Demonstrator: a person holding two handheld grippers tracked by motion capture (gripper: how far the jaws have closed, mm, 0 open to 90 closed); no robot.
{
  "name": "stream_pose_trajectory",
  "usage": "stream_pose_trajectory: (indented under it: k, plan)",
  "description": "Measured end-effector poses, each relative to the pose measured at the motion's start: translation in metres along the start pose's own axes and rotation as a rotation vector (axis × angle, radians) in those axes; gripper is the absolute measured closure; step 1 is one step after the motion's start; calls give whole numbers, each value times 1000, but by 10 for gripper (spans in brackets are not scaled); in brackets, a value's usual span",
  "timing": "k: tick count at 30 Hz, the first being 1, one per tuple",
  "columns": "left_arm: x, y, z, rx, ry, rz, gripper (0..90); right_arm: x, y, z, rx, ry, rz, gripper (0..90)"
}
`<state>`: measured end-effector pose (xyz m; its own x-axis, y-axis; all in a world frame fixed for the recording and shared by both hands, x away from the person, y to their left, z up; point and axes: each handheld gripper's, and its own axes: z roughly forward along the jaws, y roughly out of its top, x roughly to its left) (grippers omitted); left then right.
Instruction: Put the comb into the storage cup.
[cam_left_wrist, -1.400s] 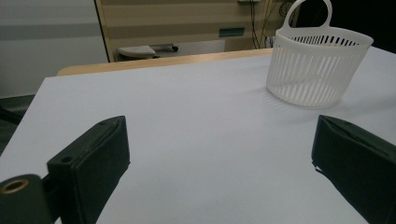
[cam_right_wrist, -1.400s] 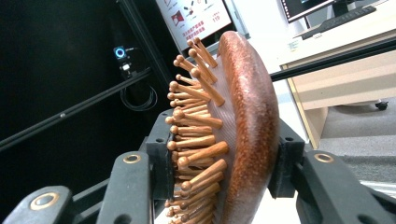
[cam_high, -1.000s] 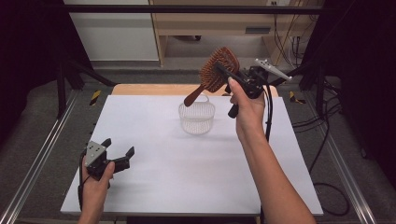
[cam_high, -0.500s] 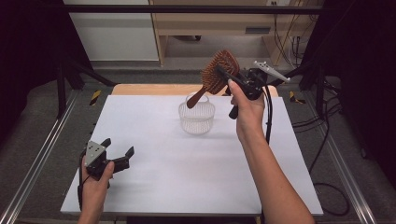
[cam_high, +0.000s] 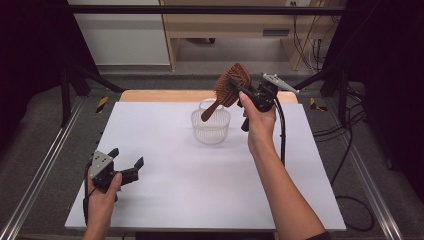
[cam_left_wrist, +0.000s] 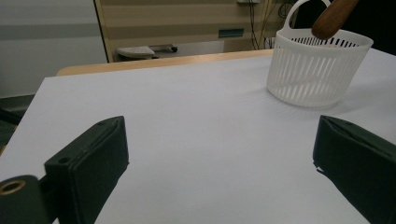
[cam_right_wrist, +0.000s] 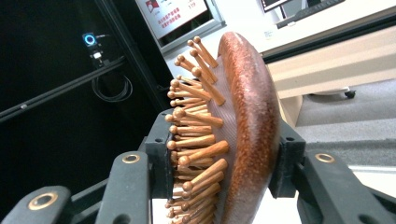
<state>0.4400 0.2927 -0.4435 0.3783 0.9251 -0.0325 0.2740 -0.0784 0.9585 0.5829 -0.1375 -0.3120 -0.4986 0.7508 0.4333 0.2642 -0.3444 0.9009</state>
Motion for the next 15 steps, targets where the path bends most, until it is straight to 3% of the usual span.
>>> stream_pose_trajectory:
  k: [15]
  plan:
    - [-2, -1, 1, 7, -14, 7, 36, -9, -36, 20, 29, -15, 35, 531]
